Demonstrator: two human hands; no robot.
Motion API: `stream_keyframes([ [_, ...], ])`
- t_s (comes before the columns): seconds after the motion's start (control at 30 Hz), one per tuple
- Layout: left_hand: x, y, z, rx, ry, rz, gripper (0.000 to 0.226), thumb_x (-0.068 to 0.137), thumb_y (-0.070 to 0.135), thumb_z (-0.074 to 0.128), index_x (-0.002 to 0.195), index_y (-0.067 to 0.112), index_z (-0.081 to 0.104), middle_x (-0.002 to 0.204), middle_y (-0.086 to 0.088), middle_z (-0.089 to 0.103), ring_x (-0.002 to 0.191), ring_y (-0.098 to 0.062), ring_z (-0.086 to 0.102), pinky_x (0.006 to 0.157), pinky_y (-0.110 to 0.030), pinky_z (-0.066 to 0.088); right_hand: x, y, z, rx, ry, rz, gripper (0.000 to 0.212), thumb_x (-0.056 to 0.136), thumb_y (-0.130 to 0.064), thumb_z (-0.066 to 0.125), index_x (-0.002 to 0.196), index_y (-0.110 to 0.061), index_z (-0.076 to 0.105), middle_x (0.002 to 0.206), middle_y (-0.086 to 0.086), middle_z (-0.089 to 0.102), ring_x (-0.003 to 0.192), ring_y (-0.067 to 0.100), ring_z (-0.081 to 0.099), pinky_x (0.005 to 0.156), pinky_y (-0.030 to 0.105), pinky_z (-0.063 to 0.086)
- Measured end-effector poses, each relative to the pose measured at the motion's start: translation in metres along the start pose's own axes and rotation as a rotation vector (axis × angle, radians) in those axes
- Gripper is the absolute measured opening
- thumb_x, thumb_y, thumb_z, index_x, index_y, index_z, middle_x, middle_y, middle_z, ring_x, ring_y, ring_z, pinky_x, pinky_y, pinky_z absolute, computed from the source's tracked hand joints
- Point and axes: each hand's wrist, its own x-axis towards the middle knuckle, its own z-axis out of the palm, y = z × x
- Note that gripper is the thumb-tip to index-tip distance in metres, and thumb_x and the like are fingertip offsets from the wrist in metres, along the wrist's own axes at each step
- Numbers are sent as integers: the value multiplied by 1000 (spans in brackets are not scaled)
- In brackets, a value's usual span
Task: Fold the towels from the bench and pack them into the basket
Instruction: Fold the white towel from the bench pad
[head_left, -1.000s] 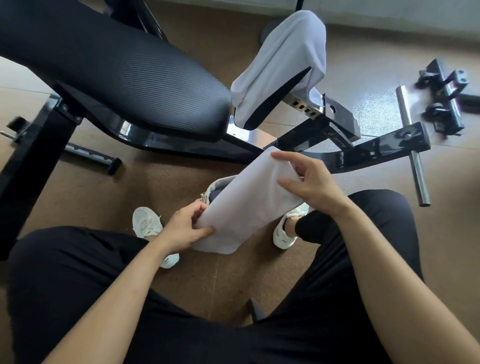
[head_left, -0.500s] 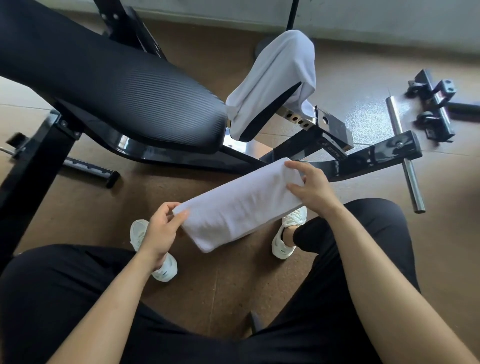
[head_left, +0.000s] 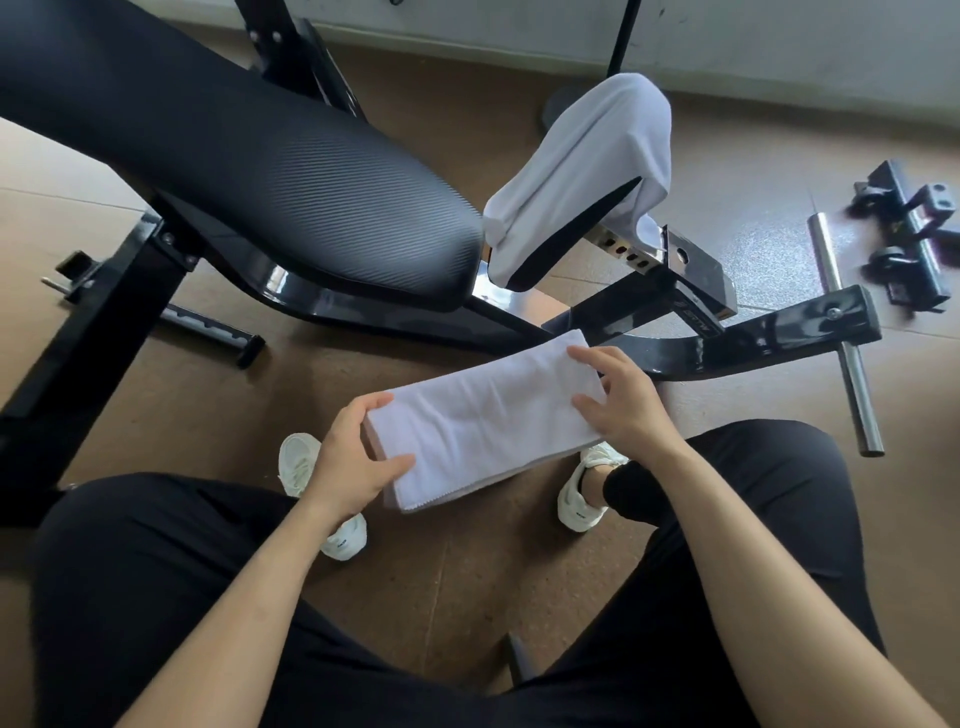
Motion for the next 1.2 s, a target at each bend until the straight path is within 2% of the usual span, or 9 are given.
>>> stream_keyframes([
  [0.17,-1,5,3,0,-54,89,84,79,15,87,143,40,40,152,10,41,139,-14,40,111,-51,47,-10,-12,23,-71,-85,-134,61,92,-4,69,145,-27,53,139,-11,47,124,7,45,99,21,45],
  [0.3,-6,7,7,-30,-79,132,83,77,16,88,140,43,42,144,19,43,135,-9,40,112,-49,47,-14,-22,41,-74,-177,-176,64,90,-6,69,147,-27,51,143,-10,45,129,10,45,105,31,47],
  [0.47,-8,10,12,-51,-123,162,89,74,18,89,146,38,40,149,14,45,138,-10,41,114,-48,45,-21,-37,59,-52,-285,-233,75,85,-10,75,152,-25,44,148,-9,40,132,9,41,110,33,45],
  [0.7,-11,15,20,-87,-140,216,94,76,19,88,152,34,36,150,18,43,135,-2,42,105,-20,40,-31,-49,82,-28,-346,-350,80,84,-17,76,155,-24,39,151,-5,41,136,15,45,107,32,49],
  [0.83,-11,14,21,-125,-141,195,88,82,18,84,153,35,35,157,12,39,140,-7,41,107,-26,42,-34,-53,87,98,-345,-327,76,87,-27,76,154,-23,41,147,-7,45,127,13,52,95,30,56],
  [0.93,-15,18,18,-324,-231,126,71,91,14,65,151,41,36,156,8,39,131,-24,57,98,-48,58,-34,-57,85,107,-318,-289,81,84,-39,80,154,-23,40,145,-7,46,121,8,53,95,27,55],
  [1.0,-16,18,17,-415,-255,95,70,87,17,54,149,45,38,156,10,38,136,-30,52,96,-56,57,-34,-60,85,62,-282,-252,88,81,-45,82,154,-28,36,145,-9,45,120,6,51,97,28,54],
  [1.1,-17,18,19,-470,-294,90,70,86,15,51,148,46,39,157,7,41,137,-35,52,96,-53,58,-34,-61,88,-1,-226,-241,92,79,-44,83,154,-31,31,145,-10,44,125,6,48,100,28,48],
  [1.2,-17,18,20,-535,-338,125,68,92,6,55,148,40,39,154,7,44,130,-33,60,98,-45,59,-32,-59,87,-14,-190,-264,82,85,-29,80,152,-32,34,147,-8,45,127,10,51,99,31,53],
])
